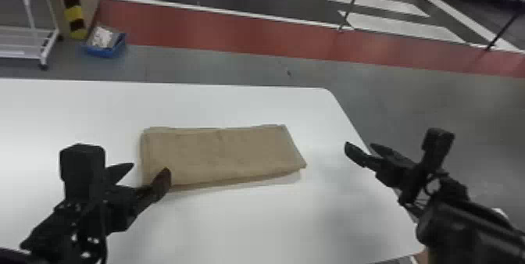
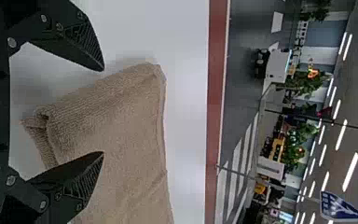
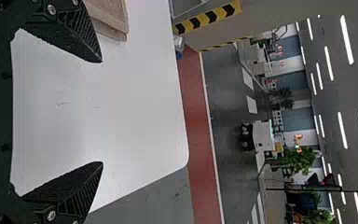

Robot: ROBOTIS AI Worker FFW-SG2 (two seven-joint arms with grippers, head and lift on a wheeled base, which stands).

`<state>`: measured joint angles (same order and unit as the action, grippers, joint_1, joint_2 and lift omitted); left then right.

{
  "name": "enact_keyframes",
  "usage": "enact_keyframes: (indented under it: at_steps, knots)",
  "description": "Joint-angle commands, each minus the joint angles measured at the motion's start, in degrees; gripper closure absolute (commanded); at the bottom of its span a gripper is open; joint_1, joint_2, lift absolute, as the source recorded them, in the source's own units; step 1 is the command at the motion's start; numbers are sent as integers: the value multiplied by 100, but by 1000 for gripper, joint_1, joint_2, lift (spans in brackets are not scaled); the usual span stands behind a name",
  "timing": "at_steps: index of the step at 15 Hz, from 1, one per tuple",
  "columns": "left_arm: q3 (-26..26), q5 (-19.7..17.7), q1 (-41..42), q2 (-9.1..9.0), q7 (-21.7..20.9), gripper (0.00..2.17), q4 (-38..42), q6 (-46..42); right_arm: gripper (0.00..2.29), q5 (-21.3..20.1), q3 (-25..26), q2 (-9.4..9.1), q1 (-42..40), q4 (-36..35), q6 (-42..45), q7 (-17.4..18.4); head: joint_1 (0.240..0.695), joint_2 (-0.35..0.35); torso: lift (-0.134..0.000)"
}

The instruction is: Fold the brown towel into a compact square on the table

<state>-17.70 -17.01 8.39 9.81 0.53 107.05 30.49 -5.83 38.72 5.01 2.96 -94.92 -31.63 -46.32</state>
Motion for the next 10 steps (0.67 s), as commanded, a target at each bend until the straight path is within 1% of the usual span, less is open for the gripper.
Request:
enact_keyframes:
  at_steps: [1,2,3,5,6,9,10]
  knots:
    - [-41,5,13,12,0,427,-18,59,110,-5,4,0,11,26,20,0,695,-350,-124]
    - [-41,-13,13,29,0,532,-9,76,110,3,12,0,2,26,20,0,695,-350,-124]
    - [-49,-22,22,38,-9,805,17,129,110,3,30,0,2,26,20,0,695,-350,-124]
    - [-49,-13,22,47,-9,1642,70,235,110,3,47,0,11,26,38,0,695,-350,-124]
    - [-41,-4,22,56,-26,1922,79,235,110,12,47,0,11,26,38,0,695,-350,-124]
    - [65,13,92,73,-35,1922,184,235,110,12,4,0,11,26,38,9,695,-350,-124]
    - [170,84,163,91,-35,1922,272,235,110,12,-14,-18,2,26,38,9,695,-350,-124]
